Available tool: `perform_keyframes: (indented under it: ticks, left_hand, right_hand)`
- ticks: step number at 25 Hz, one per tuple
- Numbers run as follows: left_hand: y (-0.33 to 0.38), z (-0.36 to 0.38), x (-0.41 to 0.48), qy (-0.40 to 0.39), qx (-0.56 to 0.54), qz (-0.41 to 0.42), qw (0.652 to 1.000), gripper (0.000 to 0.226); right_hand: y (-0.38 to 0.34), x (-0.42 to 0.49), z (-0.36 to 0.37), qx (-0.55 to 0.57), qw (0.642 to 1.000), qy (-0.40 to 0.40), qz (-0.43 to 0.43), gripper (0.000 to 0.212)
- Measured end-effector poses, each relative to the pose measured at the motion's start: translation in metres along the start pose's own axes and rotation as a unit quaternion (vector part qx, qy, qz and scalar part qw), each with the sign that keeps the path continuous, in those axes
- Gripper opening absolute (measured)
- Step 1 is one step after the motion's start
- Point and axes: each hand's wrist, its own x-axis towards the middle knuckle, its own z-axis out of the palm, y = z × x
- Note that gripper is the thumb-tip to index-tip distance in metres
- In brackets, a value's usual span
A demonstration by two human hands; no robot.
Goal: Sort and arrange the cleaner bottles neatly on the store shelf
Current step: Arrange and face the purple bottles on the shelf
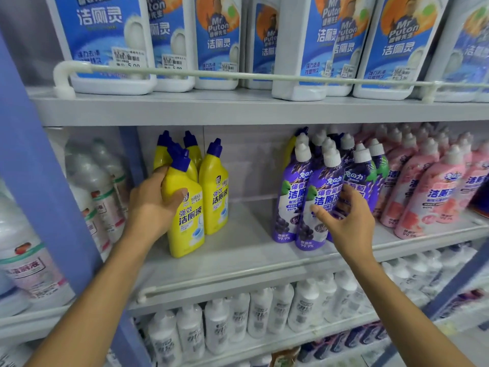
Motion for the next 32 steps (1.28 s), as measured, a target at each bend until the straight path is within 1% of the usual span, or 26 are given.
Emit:
perform_keyframes:
  ticks: [2, 3, 4, 5, 6, 7, 8, 9, 10, 11, 12, 13, 15, 16, 18, 19, 22, 25, 27, 29, 31, 32]
  left_hand:
    - [0.009, 0.002, -0.006, 0.035, 0.015, -0.003, 0.999, 0.071]
    - [0.017, 0.005, -0.012, 0.073, 0.038, -0.001, 0.997, 0.07]
    - [0.03, 0.01, -0.018, 0.124, 0.071, 0.016, 0.99, 0.069]
    - [0.05, 0.017, -0.027, 0.176, 0.103, 0.052, 0.977, 0.065]
    - [0.073, 0.028, -0.035, 0.21, 0.122, 0.102, 0.965, 0.061]
    - [0.092, 0.045, -0.04, 0.209, 0.123, 0.154, 0.958, 0.057]
    - [0.107, 0.067, -0.042, 0.164, 0.088, 0.192, 0.964, 0.055]
    - [0.121, 0.089, -0.039, 0.08, 0.018, 0.194, 0.978, 0.056]
    - [0.133, 0.111, -0.035, -0.013, -0.068, 0.157, 0.985, 0.058]
    - [0.141, 0.13, -0.031, -0.084, -0.15, 0.101, 0.98, 0.059]
    - [0.142, 0.148, -0.024, -0.126, -0.212, 0.048, 0.968, 0.06]
    - [0.141, 0.163, -0.018, -0.131, -0.238, 0.01, 0.962, 0.062]
    - [0.136, 0.182, -0.008, -0.104, -0.233, -0.028, 0.966, 0.064]
    - [0.131, 0.186, -0.004, -0.097, -0.222, -0.04, 0.969, 0.061]
    - [0.122, 0.19, 0.001, -0.108, -0.211, -0.062, 0.969, 0.048]
    - [0.118, 0.189, 0.0, -0.115, -0.21, -0.066, 0.969, 0.043]
    - [0.109, 0.179, -0.007, -0.136, -0.208, -0.046, 0.967, 0.042]
    - [0.097, 0.161, -0.016, -0.119, -0.214, -0.042, 0.969, 0.04]
    - [0.09, 0.146, -0.027, -0.08, -0.184, -0.03, 0.979, 0.038]
    - [0.084, 0.14, -0.036, -0.011, -0.119, -0.01, 0.993, 0.042]
    - [0.081, 0.141, -0.039, 0.052, -0.067, 0.008, 0.996, 0.048]
    - [0.08, 0.143, -0.04, 0.07, -0.058, 0.009, 0.996, 0.051]
  right_hand:
    - [0.0, 0.001, -0.001, 0.006, 1.0, -0.007, 0.007, 0.084]
    - [0.001, 0.001, -0.001, 0.011, 1.0, -0.011, 0.011, 0.084]
    - [0.003, 0.002, -0.002, 0.016, 1.0, -0.015, 0.014, 0.084]
    - [0.004, 0.002, -0.003, 0.016, 1.0, -0.015, 0.014, 0.083]
    - [0.003, 0.002, -0.003, 0.012, 1.0, -0.014, 0.011, 0.082]
    - [0.001, 0.001, -0.003, 0.005, 1.0, -0.014, 0.007, 0.08]
    - [0.0, 0.001, -0.003, 0.006, 1.0, -0.013, 0.004, 0.078]
    - [0.0, 0.0, -0.004, 0.006, 1.0, -0.013, 0.002, 0.077]
    - [-0.001, 0.0, -0.004, 0.003, 1.0, -0.013, 0.001, 0.079]
    - [-0.001, 0.0, -0.005, -0.005, 1.0, -0.016, 0.003, 0.082]
    - [0.0, 0.001, -0.005, -0.01, 1.0, -0.02, 0.005, 0.084]
    - [0.0, 0.002, -0.005, -0.007, 1.0, -0.025, 0.009, 0.084]
    - [0.0, 0.003, -0.006, 0.021, 0.999, -0.037, 0.018, 0.079]
    - [-0.001, 0.003, -0.005, 0.033, 0.998, -0.043, 0.021, 0.077]
    - [0.001, 0.005, -0.003, 0.055, 0.997, -0.053, 0.028, 0.074]
    - [0.004, 0.006, -0.003, 0.062, 0.996, -0.059, 0.03, 0.075]
    - [0.011, 0.01, -0.002, 0.036, 0.996, -0.076, 0.03, 0.082]
    - [0.009, 0.011, 0.0, 0.01, 0.995, -0.095, 0.035, 0.085]
    - [-0.001, 0.008, 0.005, -0.037, 0.993, -0.103, 0.039, 0.087]
    - [-0.015, 0.006, 0.018, -0.09, 0.99, -0.102, 0.043, 0.087]
    - [-0.031, 0.003, 0.036, -0.108, 0.988, -0.101, 0.05, 0.083]
    - [-0.037, 0.002, 0.044, -0.105, 0.987, -0.108, 0.058, 0.082]
